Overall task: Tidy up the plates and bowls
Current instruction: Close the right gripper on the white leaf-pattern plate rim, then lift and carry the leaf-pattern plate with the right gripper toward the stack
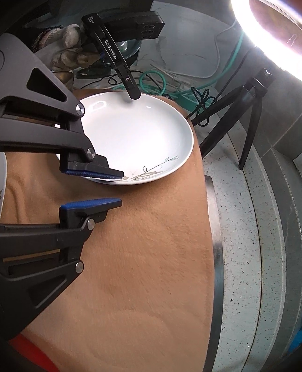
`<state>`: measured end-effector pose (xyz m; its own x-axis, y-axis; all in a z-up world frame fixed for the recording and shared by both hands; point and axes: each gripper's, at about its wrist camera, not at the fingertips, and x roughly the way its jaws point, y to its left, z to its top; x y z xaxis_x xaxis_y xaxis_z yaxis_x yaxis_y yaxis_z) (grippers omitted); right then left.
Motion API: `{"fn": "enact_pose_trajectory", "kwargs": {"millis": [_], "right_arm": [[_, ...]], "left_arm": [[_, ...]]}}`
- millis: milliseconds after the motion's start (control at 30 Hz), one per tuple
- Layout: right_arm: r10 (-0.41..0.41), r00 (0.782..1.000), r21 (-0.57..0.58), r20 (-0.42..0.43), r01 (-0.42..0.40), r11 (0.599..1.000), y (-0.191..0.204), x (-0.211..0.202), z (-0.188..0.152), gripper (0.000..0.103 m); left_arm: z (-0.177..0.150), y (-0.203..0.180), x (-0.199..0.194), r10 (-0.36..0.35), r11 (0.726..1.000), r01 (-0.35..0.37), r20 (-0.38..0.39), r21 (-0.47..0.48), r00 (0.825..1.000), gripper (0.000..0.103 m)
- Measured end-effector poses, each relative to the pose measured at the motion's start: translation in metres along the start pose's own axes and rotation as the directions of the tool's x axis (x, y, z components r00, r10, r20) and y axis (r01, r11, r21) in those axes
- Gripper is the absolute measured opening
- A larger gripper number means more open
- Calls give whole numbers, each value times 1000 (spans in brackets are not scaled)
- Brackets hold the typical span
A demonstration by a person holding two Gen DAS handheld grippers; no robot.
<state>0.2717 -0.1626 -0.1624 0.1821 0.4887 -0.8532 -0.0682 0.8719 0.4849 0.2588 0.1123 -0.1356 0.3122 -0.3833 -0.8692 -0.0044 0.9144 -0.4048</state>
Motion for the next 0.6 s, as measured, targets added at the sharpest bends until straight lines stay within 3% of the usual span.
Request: {"fn": "enact_pose_trajectory", "kwargs": {"millis": [300,600], "right_arm": [[15,1000,-13,-25,-15,1000,7,8,0,8],[7,1000,-8,-29,-7,1000,7,8,0,8]], "left_arm": [[0,2,0,-10,1000,10,-4,0,1000,7],[0,-4,-1,11,1000,-11,1,21,1000,7]]}}
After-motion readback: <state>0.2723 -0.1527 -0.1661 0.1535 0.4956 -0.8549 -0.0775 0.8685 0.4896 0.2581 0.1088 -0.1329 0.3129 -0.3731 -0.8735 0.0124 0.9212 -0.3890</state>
